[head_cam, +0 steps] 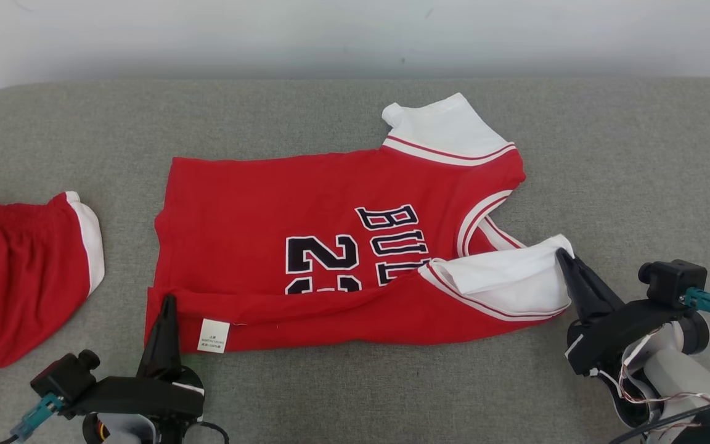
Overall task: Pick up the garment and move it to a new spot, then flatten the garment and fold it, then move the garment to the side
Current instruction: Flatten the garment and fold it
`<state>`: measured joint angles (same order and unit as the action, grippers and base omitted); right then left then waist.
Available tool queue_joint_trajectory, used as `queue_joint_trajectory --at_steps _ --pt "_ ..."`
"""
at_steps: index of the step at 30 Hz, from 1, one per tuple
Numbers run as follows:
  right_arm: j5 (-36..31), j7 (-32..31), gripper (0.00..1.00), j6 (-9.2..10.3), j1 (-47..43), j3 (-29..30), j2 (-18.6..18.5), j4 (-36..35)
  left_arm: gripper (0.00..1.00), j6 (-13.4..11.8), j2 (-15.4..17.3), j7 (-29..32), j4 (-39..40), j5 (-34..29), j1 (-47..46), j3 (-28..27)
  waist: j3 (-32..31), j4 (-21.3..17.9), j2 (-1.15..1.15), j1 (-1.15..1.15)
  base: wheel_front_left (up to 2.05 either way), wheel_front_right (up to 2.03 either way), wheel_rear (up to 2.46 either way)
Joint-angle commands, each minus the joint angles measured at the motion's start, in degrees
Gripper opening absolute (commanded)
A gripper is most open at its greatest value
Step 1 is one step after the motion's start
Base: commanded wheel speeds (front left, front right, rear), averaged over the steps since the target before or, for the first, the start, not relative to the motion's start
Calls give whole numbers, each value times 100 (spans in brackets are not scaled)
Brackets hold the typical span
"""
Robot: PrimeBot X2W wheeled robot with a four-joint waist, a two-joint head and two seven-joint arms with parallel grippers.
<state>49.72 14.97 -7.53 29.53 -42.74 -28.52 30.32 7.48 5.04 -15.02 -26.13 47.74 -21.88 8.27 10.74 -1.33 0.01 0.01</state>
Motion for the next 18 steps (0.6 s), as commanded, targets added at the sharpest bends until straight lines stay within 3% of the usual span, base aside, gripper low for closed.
queue_joint_trajectory --at_steps 1,2,3,4,5,18 --pt "24 28 0 8 96 2 25 46 0 0 43 -22 -58 -70 -68 -3 52 -15 -1 -1 0 0 0" --pt "39 28 37 8 121 4 49 106 0 0 40 -22 -94 -92 -92 -21 66 -18 -1 -1 0 0 0" --pt "32 28 100 8 155 23 70 144 14 0 50 -22 -132 -154 -125 -69 83 -21 -1 -1 0 0 0" --pt "-1 28 100 8 185 63 84 160 45 0 48 -22 -141 -237 -162 -110 96 -23 -1 -1 0 0 0" --pt "-35 28 100 8 197 106 99 169 100 0 33 -22 -161 -305 -179 -149 107 -25 -1 -1 0 0 0" --pt "-774 28 100 7 -455 1209 385 -20 100 0 -158 -22 100 -1687 248 -1146 -82 -50 -1 -1 0 0 0"
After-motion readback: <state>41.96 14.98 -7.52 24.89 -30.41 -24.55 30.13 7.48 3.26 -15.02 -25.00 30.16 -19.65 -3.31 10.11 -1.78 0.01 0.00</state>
